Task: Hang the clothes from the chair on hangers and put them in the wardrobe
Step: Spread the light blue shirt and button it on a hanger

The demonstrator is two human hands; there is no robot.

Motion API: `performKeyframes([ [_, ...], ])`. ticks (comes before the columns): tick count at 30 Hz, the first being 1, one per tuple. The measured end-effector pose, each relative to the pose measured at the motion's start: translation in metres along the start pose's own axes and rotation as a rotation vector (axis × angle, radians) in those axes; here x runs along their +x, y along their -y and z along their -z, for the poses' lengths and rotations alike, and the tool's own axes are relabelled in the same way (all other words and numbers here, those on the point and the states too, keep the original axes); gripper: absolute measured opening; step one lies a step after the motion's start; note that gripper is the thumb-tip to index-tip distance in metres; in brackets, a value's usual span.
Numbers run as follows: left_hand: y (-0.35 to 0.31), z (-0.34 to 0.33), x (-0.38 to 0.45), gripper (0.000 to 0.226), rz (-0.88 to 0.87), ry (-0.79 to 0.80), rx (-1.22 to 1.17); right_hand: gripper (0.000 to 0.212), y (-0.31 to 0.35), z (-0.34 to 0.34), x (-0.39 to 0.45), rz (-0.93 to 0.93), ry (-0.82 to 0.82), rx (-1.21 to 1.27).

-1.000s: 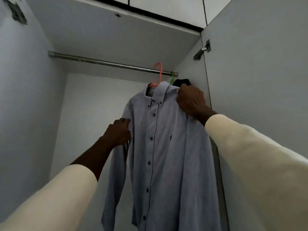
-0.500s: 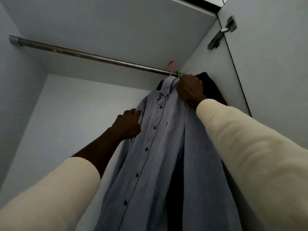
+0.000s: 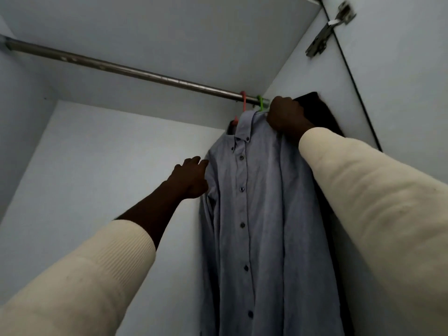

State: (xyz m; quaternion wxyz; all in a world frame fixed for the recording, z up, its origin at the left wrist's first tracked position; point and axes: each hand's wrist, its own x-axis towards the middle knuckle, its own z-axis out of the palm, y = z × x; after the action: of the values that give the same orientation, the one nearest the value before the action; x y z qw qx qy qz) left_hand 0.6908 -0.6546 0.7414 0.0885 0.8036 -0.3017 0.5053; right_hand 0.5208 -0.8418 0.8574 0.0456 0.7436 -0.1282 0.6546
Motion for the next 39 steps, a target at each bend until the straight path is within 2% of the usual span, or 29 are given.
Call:
performKeyframes([
  [4, -0.013, 0.005, -0.008, 0.071, 0.016, 0.025, -0.04, 0.045, 0.01, 0.007, -0.022, -0.199, -0.046, 0.33],
  [8, -0.027, 0.017, -0.032, 0.074, 0.008, 0.046, -0.045, 0.075, 0.028, 0.012, -0.06, -0.371, 0.08, 0.504],
  [11, -0.032, 0.029, -0.055, 0.073, 0.011, 0.041, -0.044, 0.073, 0.038, 0.015, -0.088, -0.43, 0.157, 0.506],
  [14, -0.03, 0.045, -0.081, 0.071, 0.027, 0.042, -0.053, 0.065, 0.047, 0.031, -0.116, -0.442, 0.155, 0.463],
  [18, -0.025, 0.061, -0.118, 0.072, 0.05, 0.064, -0.047, 0.061, 0.052, 0.051, -0.151, -0.4, 0.129, 0.367],
  [21, -0.021, 0.069, -0.15, 0.072, 0.08, 0.054, -0.057, 0.068, 0.056, 0.06, -0.18, -0.344, 0.108, 0.298],
  [25, -0.026, 0.077, -0.201, 0.071, 0.099, 0.004, -0.058, 0.077, 0.064, 0.069, -0.222, -0.214, -0.005, -0.004],
  [28, -0.036, 0.084, -0.244, 0.065, 0.115, -0.047, -0.07, 0.066, 0.077, 0.077, -0.265, 0.01, -0.043, 0.041],
  [30, -0.045, 0.089, -0.277, 0.058, 0.142, -0.068, -0.084, 0.043, 0.09, 0.075, -0.303, 0.112, -0.038, 0.193],
  [32, -0.056, 0.091, -0.317, 0.05, 0.181, -0.074, -0.08, 0.018, 0.101, 0.073, -0.353, 0.132, 0.035, 0.365],
  [33, -0.061, 0.089, -0.344, 0.045, 0.206, -0.078, -0.077, 0.013, 0.106, 0.073, -0.384, 0.123, 0.097, 0.43],
  [36, -0.084, 0.076, -0.437, 0.034, 0.32, -0.07, -0.078, 0.007, 0.118, 0.08, -0.483, 0.042, 0.347, 0.5],
  [39, -0.113, 0.069, -0.557, 0.029, 0.432, 0.089, -0.062, 0.013, 0.127, 0.114, -0.593, -0.029, 0.625, 0.56],
])
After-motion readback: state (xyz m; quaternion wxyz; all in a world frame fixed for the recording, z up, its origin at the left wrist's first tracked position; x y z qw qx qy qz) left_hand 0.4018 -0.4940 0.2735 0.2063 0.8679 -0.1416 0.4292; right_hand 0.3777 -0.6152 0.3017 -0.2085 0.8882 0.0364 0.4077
